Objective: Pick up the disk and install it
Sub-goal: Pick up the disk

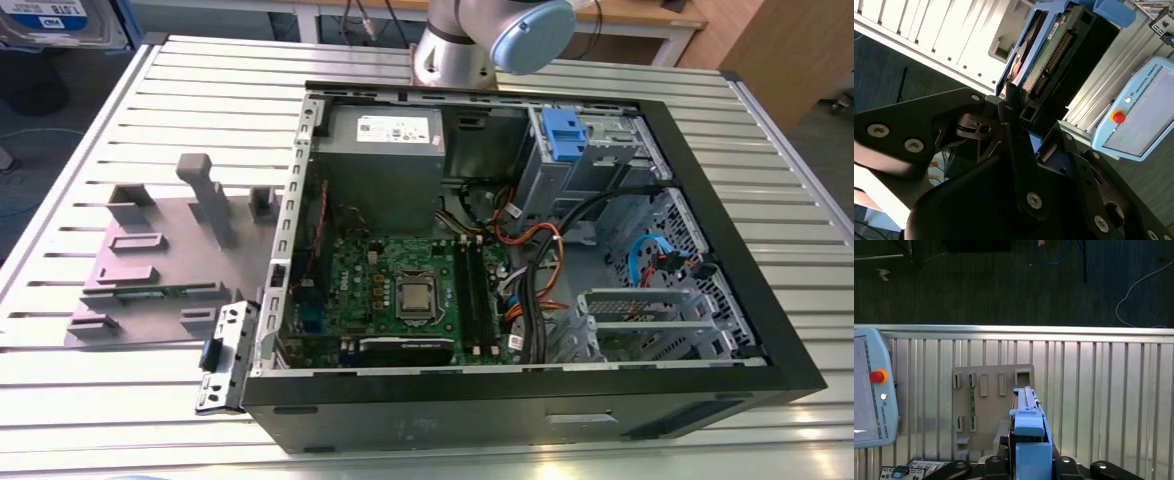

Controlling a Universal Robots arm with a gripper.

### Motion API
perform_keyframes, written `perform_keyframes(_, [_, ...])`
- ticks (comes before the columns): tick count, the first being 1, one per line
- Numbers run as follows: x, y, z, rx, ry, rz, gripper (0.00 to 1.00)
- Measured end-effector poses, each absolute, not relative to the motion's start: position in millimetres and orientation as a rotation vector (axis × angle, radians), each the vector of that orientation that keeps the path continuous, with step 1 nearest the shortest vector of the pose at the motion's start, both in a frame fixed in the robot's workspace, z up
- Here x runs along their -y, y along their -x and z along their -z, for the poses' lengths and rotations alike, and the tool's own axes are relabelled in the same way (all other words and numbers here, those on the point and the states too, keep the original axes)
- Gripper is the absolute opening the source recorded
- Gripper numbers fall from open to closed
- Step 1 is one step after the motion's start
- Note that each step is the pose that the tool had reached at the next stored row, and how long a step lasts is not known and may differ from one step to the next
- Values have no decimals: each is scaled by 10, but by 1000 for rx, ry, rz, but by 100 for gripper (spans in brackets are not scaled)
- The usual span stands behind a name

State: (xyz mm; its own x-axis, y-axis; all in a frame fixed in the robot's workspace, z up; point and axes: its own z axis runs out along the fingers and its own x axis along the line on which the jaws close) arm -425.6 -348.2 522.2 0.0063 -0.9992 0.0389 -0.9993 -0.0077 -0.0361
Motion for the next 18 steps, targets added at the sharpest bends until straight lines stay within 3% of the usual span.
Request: perform_keyframes(18, [3482, 4257, -5322, 2212, -2227, -83, 36])
